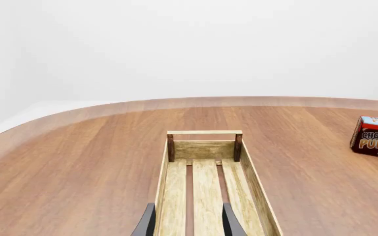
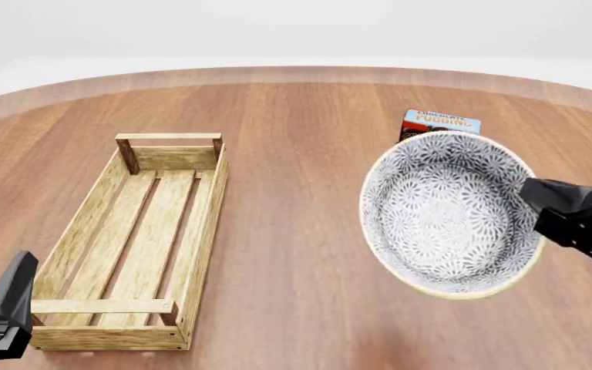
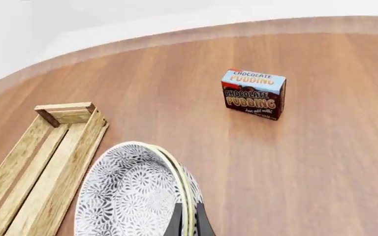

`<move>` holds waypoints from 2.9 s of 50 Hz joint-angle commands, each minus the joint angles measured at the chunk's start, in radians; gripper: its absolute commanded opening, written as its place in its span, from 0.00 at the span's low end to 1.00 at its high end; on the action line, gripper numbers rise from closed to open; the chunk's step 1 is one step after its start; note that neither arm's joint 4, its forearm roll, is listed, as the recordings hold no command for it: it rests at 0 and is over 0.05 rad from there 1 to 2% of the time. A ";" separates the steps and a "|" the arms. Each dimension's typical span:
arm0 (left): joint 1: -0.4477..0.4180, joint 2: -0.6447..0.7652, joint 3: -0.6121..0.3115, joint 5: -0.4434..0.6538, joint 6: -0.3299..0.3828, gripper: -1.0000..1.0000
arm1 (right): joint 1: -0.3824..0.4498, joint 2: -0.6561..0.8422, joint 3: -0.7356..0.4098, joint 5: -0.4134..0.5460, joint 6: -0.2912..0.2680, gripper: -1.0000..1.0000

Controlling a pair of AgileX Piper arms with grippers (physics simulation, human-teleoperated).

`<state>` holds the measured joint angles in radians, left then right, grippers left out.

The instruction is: Stack the left bowl on the right bowl and place them in the tray.

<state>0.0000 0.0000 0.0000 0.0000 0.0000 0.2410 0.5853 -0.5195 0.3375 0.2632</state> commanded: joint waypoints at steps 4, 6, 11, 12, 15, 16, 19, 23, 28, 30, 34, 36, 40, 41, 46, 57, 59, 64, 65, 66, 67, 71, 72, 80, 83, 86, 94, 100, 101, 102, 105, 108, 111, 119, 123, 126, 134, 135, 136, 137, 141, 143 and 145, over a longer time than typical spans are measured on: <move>0.000 0.000 0.000 0.000 0.000 1.00 | 0.050 0.209 -0.232 -0.043 -0.055 0.00; 0.000 0.000 0.000 0.000 0.000 1.00 | 0.057 0.248 -0.272 -0.049 -0.067 0.00; 0.000 0.000 0.000 0.000 0.000 1.00 | 0.110 0.367 -0.409 -0.045 -0.117 0.00; 0.000 0.000 0.000 0.000 0.000 1.00 | 0.121 0.401 -0.444 -0.038 -0.130 0.00; 0.000 0.000 0.000 0.000 0.000 1.00 | 0.137 0.468 -0.508 -0.046 -0.134 0.00; 0.000 0.000 0.000 0.000 0.000 1.00 | 0.150 0.517 -0.551 -0.056 -0.139 0.00; 0.000 0.000 0.000 0.000 0.000 1.00 | 0.169 0.588 -0.617 -0.062 -0.147 0.00; 0.000 0.000 0.000 0.000 0.000 1.00 | 0.187 0.673 -0.721 -0.053 -0.156 0.00; 0.000 0.000 0.000 0.000 0.000 1.00 | 0.242 0.792 -0.872 -0.047 -0.155 0.00; 0.000 0.000 0.000 0.000 0.000 1.00 | 0.260 0.851 -0.934 -0.041 -0.154 0.00; 0.000 0.000 0.000 0.000 0.000 1.00 | 0.276 0.928 -1.025 -0.016 -0.155 0.00; 0.000 0.000 0.000 0.000 0.000 1.00 | 0.295 0.980 -1.094 0.001 -0.159 0.00; 0.000 0.000 0.000 0.000 0.000 1.00 | 0.332 1.070 -1.198 0.030 -0.169 0.00; 0.000 0.000 0.000 0.000 0.000 1.00 | 0.338 1.084 -1.215 0.033 -0.167 0.00; 0.000 0.000 0.000 0.000 0.000 1.00 | 0.381 1.184 -1.337 0.060 -0.172 0.00; 0.000 0.000 0.000 0.000 0.000 1.00 | 0.425 1.294 -1.478 0.082 -0.167 0.00; 0.000 0.000 0.000 0.000 0.000 1.00 | 0.441 1.302 -1.487 0.079 -0.168 0.00; 0.000 0.000 0.000 0.000 0.000 1.00 | 0.467 1.357 -1.532 0.072 -0.143 0.00; 0.000 0.000 0.000 0.000 0.000 1.00 | 0.468 1.369 -1.545 0.076 -0.145 0.00; 0.000 0.000 0.000 0.000 0.000 1.00 | 0.484 1.390 -1.561 0.074 -0.135 0.00; 0.000 0.000 0.000 0.000 0.000 1.00 | 0.484 1.402 -1.575 0.077 -0.134 0.00; 0.000 0.000 0.000 0.000 0.000 1.00 | 0.497 1.446 -1.626 0.089 -0.128 0.00; 0.000 0.000 0.000 0.000 0.000 1.00 | 0.504 1.468 -1.642 0.089 -0.125 0.00; 0.000 0.000 0.000 0.000 0.000 1.00 | 0.525 1.496 -1.604 0.024 -0.097 0.00; 0.000 0.000 0.000 0.000 0.000 1.00 | 0.532 1.498 -1.566 -0.020 -0.084 0.00; 0.000 0.000 0.000 0.000 0.000 1.00 | 0.551 1.501 -1.522 -0.077 -0.068 0.00; 0.000 0.000 0.000 0.000 0.000 1.00 | 0.582 1.514 -1.481 -0.133 -0.046 0.00; 0.000 0.000 0.000 0.000 0.000 1.00 | 0.581 1.525 -1.455 -0.174 -0.030 0.00; 0.000 0.000 0.000 0.000 0.000 1.00 | 0.581 1.525 -1.455 -0.174 -0.030 0.00; 0.000 0.000 0.000 0.000 0.000 1.00 | 0.586 1.527 -1.440 -0.192 -0.023 0.00; 0.000 0.000 0.000 0.000 0.000 1.00 | 0.591 1.527 -1.427 -0.207 -0.017 0.00; 0.000 0.000 0.000 0.000 0.000 1.00 | 0.596 1.535 -1.417 -0.223 -0.010 0.00; 0.000 0.000 0.000 0.000 0.000 1.00 | 0.601 1.538 -1.406 -0.236 -0.004 0.00; 0.000 0.000 0.000 0.000 0.000 1.00 | 0.606 1.551 -1.386 -0.264 0.011 0.00; 0.000 0.000 0.000 0.000 0.000 1.00 | 0.611 1.562 -1.382 -0.273 0.017 0.00; 0.000 0.000 0.000 0.000 0.000 1.00 | 0.610 1.568 -1.380 -0.278 0.020 0.00; 0.000 0.000 0.000 0.000 0.000 1.00 | 0.609 1.580 -1.378 -0.278 0.024 0.00; 0.000 0.000 0.000 0.000 0.000 1.00 | 0.608 1.580 -1.374 -0.279 0.024 0.00; 0.000 0.000 0.000 0.000 0.000 1.00 | 0.608 1.579 -1.371 -0.281 0.024 0.00; 0.000 0.000 0.000 0.000 0.000 1.00 | 0.607 1.581 -1.368 -0.283 0.025 0.00; 0.000 0.000 0.000 0.000 0.000 1.00 | 0.609 1.586 -1.347 -0.309 0.039 0.00; 0.000 0.000 0.000 0.000 0.000 1.00 | 0.613 1.593 -1.338 -0.325 0.046 0.00; 0.000 0.000 0.000 0.000 0.000 1.00 | 0.618 1.596 -1.329 -0.339 0.054 0.00</move>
<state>0.0000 0.0000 0.0000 0.0000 0.0000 0.8496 2.1754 -1.8699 0.0467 0.2899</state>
